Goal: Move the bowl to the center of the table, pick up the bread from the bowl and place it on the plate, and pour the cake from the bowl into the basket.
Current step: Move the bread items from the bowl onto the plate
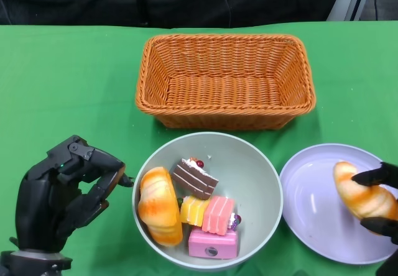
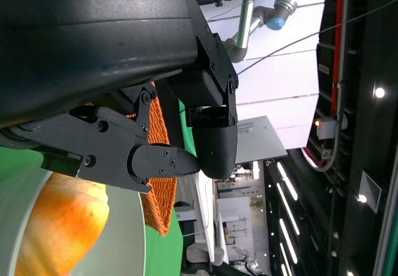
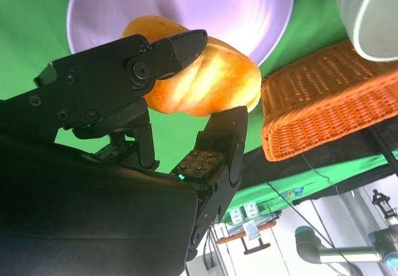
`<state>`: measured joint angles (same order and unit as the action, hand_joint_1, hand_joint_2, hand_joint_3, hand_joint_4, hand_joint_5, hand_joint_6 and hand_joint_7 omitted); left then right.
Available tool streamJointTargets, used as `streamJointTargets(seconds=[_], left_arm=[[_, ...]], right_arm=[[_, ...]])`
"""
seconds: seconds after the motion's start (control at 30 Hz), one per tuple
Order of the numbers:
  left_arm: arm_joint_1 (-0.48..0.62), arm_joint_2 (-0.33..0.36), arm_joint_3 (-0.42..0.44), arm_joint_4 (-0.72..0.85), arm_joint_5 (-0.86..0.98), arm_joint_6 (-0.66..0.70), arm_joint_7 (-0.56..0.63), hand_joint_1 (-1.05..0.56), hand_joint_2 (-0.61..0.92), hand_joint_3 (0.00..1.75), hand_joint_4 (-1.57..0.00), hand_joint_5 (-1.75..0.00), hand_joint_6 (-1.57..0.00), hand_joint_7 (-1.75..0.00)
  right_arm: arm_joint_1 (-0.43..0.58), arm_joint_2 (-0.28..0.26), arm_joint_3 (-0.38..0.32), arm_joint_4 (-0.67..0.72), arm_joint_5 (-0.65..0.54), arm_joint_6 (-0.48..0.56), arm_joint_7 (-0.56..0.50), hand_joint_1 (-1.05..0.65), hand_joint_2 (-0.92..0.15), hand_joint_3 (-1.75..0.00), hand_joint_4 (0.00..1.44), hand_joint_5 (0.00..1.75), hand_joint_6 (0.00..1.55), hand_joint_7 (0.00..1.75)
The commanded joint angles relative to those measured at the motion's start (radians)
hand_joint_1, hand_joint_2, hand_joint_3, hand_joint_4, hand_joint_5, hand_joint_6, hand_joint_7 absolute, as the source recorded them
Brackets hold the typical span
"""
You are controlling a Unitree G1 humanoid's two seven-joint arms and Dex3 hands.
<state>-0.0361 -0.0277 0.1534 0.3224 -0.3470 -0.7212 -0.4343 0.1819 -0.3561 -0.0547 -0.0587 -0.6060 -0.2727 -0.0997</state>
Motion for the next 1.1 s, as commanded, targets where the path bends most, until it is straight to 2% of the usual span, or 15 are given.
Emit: streamJointTargets(seconds=[0.03, 0.47, 0.73, 0.83, 0.9, 1.03, 1.1], left_arm=[[0.010, 0.007, 0.003, -0.017, 0.000, 0.001, 0.011, -0.17, 0.92, 0.33, -0.81, -1.42, -0.83, -1.17], [0.010, 0.005, 0.005, -0.008, 0.012, -0.012, 0.015, -0.15, 0.90, 0.36, -0.79, -1.42, -0.81, -1.19], [0.009, 0.004, 0.002, -0.006, 0.013, -0.008, 0.016, -0.16, 0.90, 0.35, -0.79, -1.44, -0.82, -1.19], [0.011, 0.003, 0.001, -0.009, 0.013, -0.007, 0.016, -0.16, 0.90, 0.35, -0.78, -1.44, -0.82, -1.19], [0.011, 0.003, 0.001, -0.009, 0.017, -0.008, 0.020, -0.16, 0.91, 0.34, -0.78, -1.44, -0.82, -1.20], [0.009, 0.002, 0.003, -0.005, 0.019, -0.009, 0.021, -0.15, 0.91, 0.34, -0.79, -1.43, -0.82, -1.19], [0.008, 0.003, 0.003, -0.002, 0.023, -0.013, 0.022, -0.15, 0.92, 0.34, -0.79, -1.42, -0.82, -1.19]], right_arm=[[-0.032, -0.014, 0.018, 0.062, -0.012, -0.025, -0.054, -0.14, -0.92, -0.09, 0.75, 1.48, 0.94, 0.58], [-0.116, -0.018, 0.081, 0.231, -0.034, -0.036, -0.172, -0.13, -0.92, -0.14, 0.69, 1.51, 0.92, 0.61], [-0.117, -0.029, 0.102, 0.238, -0.023, -0.002, -0.138, -0.11, -0.92, -0.14, 0.69, 1.45, 0.89, 0.58], [-0.108, -0.035, 0.107, 0.221, -0.016, 0.014, -0.115, -0.13, -0.92, -0.08, 0.71, 1.37, 0.92, 0.48], [-0.101, -0.036, 0.107, 0.202, -0.018, 0.030, -0.103, -0.14, -0.92, -0.03, 0.70, 1.28, 0.98, 0.31], [-0.091, -0.038, 0.109, 0.171, -0.025, 0.058, -0.087, -0.18, -0.91, 0.00, 0.68, 1.19, 1.00, 0.15], [-0.087, -0.038, 0.111, 0.157, -0.028, 0.068, -0.084, -0.18, -0.90, 0.00, 0.74, 0.85, 0.96, 0.06]])
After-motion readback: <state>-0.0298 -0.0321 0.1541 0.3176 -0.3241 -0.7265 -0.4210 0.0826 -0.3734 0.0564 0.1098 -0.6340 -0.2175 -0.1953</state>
